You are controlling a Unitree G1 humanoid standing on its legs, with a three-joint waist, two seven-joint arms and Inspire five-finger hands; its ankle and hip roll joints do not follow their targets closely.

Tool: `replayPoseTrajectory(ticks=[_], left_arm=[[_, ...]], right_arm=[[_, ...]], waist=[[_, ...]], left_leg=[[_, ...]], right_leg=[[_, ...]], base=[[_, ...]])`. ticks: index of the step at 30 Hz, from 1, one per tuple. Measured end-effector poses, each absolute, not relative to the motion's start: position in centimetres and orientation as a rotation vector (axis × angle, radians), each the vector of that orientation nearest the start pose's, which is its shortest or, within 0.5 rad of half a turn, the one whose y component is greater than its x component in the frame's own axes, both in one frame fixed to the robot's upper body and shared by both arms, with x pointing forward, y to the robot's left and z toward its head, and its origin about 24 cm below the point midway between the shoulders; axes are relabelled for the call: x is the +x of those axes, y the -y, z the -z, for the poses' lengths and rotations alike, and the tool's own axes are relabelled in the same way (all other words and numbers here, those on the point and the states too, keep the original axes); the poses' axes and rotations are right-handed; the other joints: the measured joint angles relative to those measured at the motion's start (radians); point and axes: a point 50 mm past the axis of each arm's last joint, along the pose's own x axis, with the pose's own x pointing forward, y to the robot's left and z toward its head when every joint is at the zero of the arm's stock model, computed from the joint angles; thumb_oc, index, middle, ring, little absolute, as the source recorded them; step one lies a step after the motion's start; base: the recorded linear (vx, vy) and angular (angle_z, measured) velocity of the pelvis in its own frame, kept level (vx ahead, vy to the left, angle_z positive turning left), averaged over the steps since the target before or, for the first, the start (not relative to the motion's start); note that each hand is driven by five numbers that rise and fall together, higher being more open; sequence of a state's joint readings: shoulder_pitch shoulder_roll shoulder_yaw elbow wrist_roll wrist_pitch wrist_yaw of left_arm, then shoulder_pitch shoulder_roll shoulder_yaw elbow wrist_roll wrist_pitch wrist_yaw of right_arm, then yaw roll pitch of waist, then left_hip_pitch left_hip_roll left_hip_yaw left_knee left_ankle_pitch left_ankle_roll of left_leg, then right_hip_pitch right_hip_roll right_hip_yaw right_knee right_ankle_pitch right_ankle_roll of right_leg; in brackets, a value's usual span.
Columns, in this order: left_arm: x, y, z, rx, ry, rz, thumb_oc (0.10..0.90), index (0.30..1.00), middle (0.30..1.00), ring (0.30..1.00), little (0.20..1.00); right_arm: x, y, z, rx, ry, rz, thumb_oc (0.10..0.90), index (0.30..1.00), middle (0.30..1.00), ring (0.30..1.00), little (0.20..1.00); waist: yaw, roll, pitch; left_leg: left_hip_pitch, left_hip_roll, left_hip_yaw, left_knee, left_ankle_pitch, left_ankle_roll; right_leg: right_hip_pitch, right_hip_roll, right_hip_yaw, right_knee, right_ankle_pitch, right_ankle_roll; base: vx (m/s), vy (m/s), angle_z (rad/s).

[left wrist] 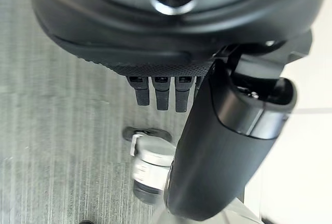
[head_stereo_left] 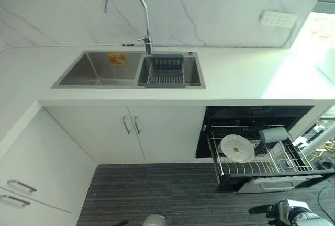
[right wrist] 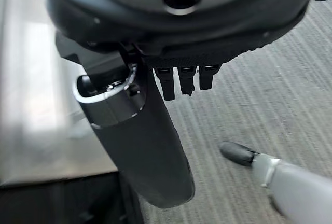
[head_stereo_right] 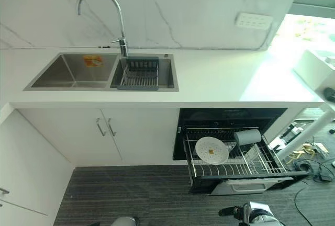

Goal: Place the dishes in the dishwasher.

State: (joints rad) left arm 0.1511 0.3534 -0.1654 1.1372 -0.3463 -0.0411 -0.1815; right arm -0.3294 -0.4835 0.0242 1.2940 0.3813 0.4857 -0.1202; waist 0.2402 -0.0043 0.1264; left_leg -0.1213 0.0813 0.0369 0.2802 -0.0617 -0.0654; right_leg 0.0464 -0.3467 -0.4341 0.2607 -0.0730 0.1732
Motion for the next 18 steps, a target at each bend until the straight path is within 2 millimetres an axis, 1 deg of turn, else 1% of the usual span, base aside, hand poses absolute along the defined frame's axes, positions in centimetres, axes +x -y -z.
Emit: replayPoseTrajectory(ticks=[1, 2, 3, 4, 6, 8, 9, 10, 11, 13, 14, 16, 18], left_arm=[[4.6, -26.5, 15.5, -0.01, -1.231, -0.124, 0.8, 0.9, 0.9, 0.9, 0.9], [4.3, -26.5, 15.5, -0.012, -1.239, -0.125, 0.8, 0.9, 0.9, 0.9, 0.9], [3.9, -26.5, 15.5, -0.015, -1.253, -0.127, 0.8, 0.9, 0.9, 0.9, 0.9], [4.2, -26.4, 15.5, -0.016, -1.247, -0.121, 0.8, 0.9, 0.9, 0.9, 0.9], [4.5, -26.4, 15.4, -0.013, -1.237, -0.115, 0.8, 0.9, 0.9, 0.9, 0.9], [4.8, -26.3, 15.4, -0.003, -1.231, -0.099, 0.8, 0.9, 0.9, 0.9, 0.9], [5.2, -26.2, 15.3, -0.002, -1.222, -0.093, 0.8, 0.9, 0.9, 0.9, 0.9], [5.2, -26.2, 15.3, -0.003, -1.222, -0.092, 0.8, 0.9, 0.9, 0.9, 0.9], [5.6, -26.1, 15.3, 0.002, -1.219, -0.079, 0.8, 0.9, 0.9, 0.9, 0.9], [7.0, -26.0, 15.0, 0.017, -1.182, -0.052, 0.8, 0.9, 0.9, 0.9, 0.9], [7.4, -26.0, 14.8, 0.02, -1.167, -0.049, 0.8, 0.9, 0.9, 0.9, 0.9], [7.5, -26.3, 14.8, 0.027, -1.167, -0.053, 0.8, 0.9, 0.9, 0.9, 0.9], [7.7, -26.2, 14.7, 0.027, -1.157, -0.049, 0.8, 0.9, 0.9, 0.9, 0.9]], right_arm=[[17.1, 32.3, 9.7, -0.029, -1.322, 0.583, 0.8, 0.9, 0.9, 0.9, 0.9], [18.0, 32.6, 9.1, -0.022, -1.298, 0.592, 0.8, 0.9, 0.9, 0.9, 0.9], [18.2, 33.0, 8.7, -0.012, -1.303, 0.622, 0.8, 0.9, 0.9, 0.9, 0.9], [18.2, 33.5, 8.3, -0.003, -1.31, 0.65, 0.8, 0.9, 0.9, 0.9, 0.9], [18.2, 34.2, 7.8, -0.001, -1.306, 0.685, 0.8, 0.9, 0.9, 0.9, 0.9], [18.2, 35.0, 7.2, -0.005, -1.302, 0.717, 0.8, 0.9, 0.9, 0.9, 0.9], [18.1, 35.4, 6.9, -0.008, -1.3, 0.734, 0.8, 0.9, 0.9, 0.9, 0.9], [18.1, 35.6, 6.8, -0.011, -1.3, 0.743, 0.8, 0.9, 0.9, 0.9, 0.9], [18.8, 36.0, 6.0, -0.005, -1.295, 0.756, 0.8, 0.9, 0.9, 0.9, 0.9], [19.0, 37.3, 4.6, 0.0, -1.301, 0.799, 0.8, 0.9, 0.9, 0.9, 0.9], [19.4, 37.6, 4.0, 0.004, -1.295, 0.808, 0.8, 0.9, 0.9, 0.9, 0.9], [20.4, 37.7, 3.2, 0.01, -1.266, 0.804, 0.8, 0.9, 0.9, 0.9, 0.9], [21.2, 38.2, 1.9, 0.013, -1.248, 0.808, 0.8, 0.9, 0.9, 0.9, 0.9]], waist=[[0.018, 0.005, 0.008], [0.02, 0.009, 0.016], [0.038, 0.014, 0.022], [0.048, 0.02, 0.039], [0.049, 0.028, 0.061], [0.059, 0.032, 0.074], [0.058, 0.036, 0.086], [0.06, 0.038, 0.092], [0.062, 0.048, 0.108], [0.064, 0.062, 0.124], [0.066, 0.064, 0.125], [0.065, 0.061, 0.129], [0.066, 0.059, 0.135]], left_leg=[[-0.002, -0.006, -0.007, 0.002, -0.008, 0.009], [-0.007, -0.012, -0.017, 0.003, -0.011, 0.005], [-0.017, -0.018, -0.023, 0.005, -0.009, 0.006], [-0.018, -0.02, -0.025, 0.009, -0.011, 0.008], [-0.029, -0.031, -0.043, 0.015, -0.009, 0.012], [-0.047, -0.044, -0.055, 0.017, -0.004, 0.017], [-0.051, -0.049, -0.067, 0.02, 0.005, 0.024], [-0.054, -0.051, -0.067, 0.021, 0.009, 0.019], [-0.063, -0.06, -0.071, 0.032, 0.007, 0.02], [-0.089, -0.068, -0.085, 0.035, 0.01, 0.018], [-0.1, -0.071, -0.086, 0.036, 0.012, 0.021], [-0.104, -0.084, -0.086, 0.038, 0.011, 0.025], [-0.106, -0.088, -0.086, 0.042, 0.008, 0.03]], right_leg=[[0.0, -0.006, -0.003, 0.006, -0.012, 0.011], [0.002, -0.012, -0.014, 0.008, -0.014, 0.013], [0.0, -0.016, -0.018, 0.01, -0.017, 0.016], [0.002, -0.016, -0.018, 0.01, -0.017, 0.016], [0.006, -0.019, -0.026, 0.01, -0.018, 0.018], [-0.005, -0.03, -0.041, 0.016, -0.02, 0.021], [-0.003, -0.036, -0.047, 0.02, -0.016, 0.017], [-0.004, -0.039, -0.048, 0.022, -0.015, 0.016], [-0.006, -0.042, -0.051, 0.023, -0.013, 0.015], [-0.015, -0.051, -0.071, 0.024, -0.009, 0.019], [-0.027, -0.055, -0.071, 0.025, -0.006, 0.02], [-0.029, -0.061, -0.072, 0.023, -0.004, 0.023], [-0.027, -0.068, -0.075, 0.02, -0.002, 0.026]], base=[[0.07, 0.028, 0.35], [0.06, 0.033, 0.27], [0.05, 0.039, 0.23], [0.01, 0.041, 0.18], [0.0, 0.039, 0.24], [-0.02, 0.029, 0.29], [-0.05, 0.046, 0.22], [-0.06, 0.053, 0.16], [-0.02, 0.044, 0.13], [0.01, 0.036, 0.22], [0.04, 0.033, 0.15], [0.06, 0.038, 0.01], [0.07, 0.027, 0.04]])
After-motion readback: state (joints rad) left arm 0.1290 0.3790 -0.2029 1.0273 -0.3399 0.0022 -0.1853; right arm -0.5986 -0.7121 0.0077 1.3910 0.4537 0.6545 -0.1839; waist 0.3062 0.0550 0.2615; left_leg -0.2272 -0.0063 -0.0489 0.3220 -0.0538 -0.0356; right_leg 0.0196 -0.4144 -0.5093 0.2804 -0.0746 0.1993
